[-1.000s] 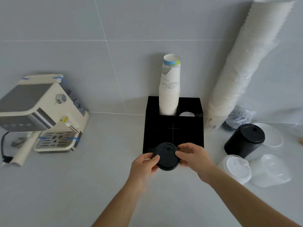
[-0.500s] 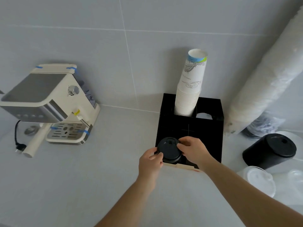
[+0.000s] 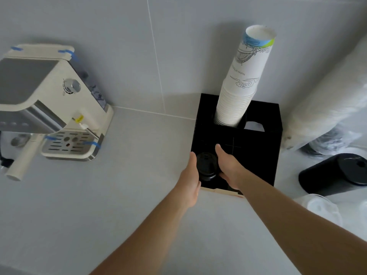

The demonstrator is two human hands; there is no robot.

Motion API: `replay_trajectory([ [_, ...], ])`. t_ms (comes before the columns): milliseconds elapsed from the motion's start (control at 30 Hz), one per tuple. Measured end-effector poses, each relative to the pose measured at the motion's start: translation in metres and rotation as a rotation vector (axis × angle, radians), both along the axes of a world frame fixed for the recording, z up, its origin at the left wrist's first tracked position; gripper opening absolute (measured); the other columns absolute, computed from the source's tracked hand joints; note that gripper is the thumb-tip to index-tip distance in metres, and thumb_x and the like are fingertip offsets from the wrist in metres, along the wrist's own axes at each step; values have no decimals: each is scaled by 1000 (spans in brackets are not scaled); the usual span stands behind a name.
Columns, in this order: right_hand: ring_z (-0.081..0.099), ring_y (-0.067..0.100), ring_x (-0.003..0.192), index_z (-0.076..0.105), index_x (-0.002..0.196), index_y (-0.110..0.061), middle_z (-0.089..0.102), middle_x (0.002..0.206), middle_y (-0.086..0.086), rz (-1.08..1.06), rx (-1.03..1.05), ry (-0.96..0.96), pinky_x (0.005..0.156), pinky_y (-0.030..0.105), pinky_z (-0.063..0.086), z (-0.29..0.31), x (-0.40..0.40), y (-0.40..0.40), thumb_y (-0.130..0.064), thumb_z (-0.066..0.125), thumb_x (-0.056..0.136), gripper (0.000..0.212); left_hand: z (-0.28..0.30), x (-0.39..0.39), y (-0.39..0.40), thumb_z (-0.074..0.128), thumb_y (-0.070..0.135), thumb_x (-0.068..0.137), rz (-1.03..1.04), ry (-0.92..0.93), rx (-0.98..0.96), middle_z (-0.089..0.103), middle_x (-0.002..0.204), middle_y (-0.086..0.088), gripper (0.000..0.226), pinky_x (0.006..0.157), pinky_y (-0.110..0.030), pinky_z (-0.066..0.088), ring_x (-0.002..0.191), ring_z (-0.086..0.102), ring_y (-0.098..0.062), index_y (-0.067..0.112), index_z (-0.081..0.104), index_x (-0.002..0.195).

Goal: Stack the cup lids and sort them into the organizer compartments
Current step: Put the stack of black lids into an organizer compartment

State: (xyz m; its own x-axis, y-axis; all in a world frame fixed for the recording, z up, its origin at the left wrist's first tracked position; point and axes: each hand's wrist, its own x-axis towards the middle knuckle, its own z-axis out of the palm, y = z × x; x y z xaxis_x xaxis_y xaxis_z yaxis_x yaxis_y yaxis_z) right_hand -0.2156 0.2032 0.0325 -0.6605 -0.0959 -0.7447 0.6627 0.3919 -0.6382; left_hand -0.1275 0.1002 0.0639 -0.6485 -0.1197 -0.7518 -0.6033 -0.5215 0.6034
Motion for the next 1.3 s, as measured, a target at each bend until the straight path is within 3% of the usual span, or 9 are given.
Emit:
replay_trajectory([
  [433, 26, 29, 150, 24, 157, -16, 28, 164, 8, 67, 44, -76, 123, 47, 23, 21, 5, -9, -73, 32, 88, 89, 9, -13, 1, 32, 78, 82, -31, -75, -58, 32, 158, 2, 85, 119, -37, 23, 146, 26, -18, 27, 30, 150],
  [667, 34, 26, 147, 29, 155, -14, 33, 162, 6, -35, -44, -15, 120, 40, 31, 34, 10, 4, -64, 41, 93, 81, 23, -2, -4, 30, 65, 93, -13, -44, -11, 30, 158, -4, 76, 117, -36, 24, 146, 26, -21, 16, 26, 151],
  [833, 34, 26, 147, 29, 154, -7, 34, 161, 11, -61, -178, -15, 118, 39, 30, 60, 18, 21, -56, 40, 99, 74, 29, 12, -10, 34, 65, 92, 5, -15, 51, 24, 160, -9, 84, 118, -38, 24, 148, 23, -22, 7, 21, 152],
  [1067, 53, 30, 131, 47, 145, -10, 53, 147, 11, -78, -303, 43, 114, 48, 38, 94, 45, 53, -54, 38, 100, 65, 38, 41, -15, 38, 59, 94, 20, 120, 58, 52, 143, -14, 71, 110, -41, 39, 131, 50, -26, 5, 47, 140],
  [1167, 59, 26, 118, 50, 142, -10, 58, 143, 9, -109, -379, 71, 110, 46, 43, 107, 61, 71, -54, 38, 100, 62, 50, 57, -12, 40, 56, 95, 44, 190, 82, 61, 133, -14, 64, 103, -41, 44, 121, 58, -25, 6, 55, 132],
  [1300, 61, 25, 119, 56, 138, -11, 63, 137, 7, -162, -466, 95, 105, 42, 47, 124, 85, 102, -52, 38, 101, 58, 70, 72, -1, 39, 53, 97, 36, 255, 101, 65, 126, -14, 59, 101, -41, 46, 117, 61, -26, 7, 58, 129],
])
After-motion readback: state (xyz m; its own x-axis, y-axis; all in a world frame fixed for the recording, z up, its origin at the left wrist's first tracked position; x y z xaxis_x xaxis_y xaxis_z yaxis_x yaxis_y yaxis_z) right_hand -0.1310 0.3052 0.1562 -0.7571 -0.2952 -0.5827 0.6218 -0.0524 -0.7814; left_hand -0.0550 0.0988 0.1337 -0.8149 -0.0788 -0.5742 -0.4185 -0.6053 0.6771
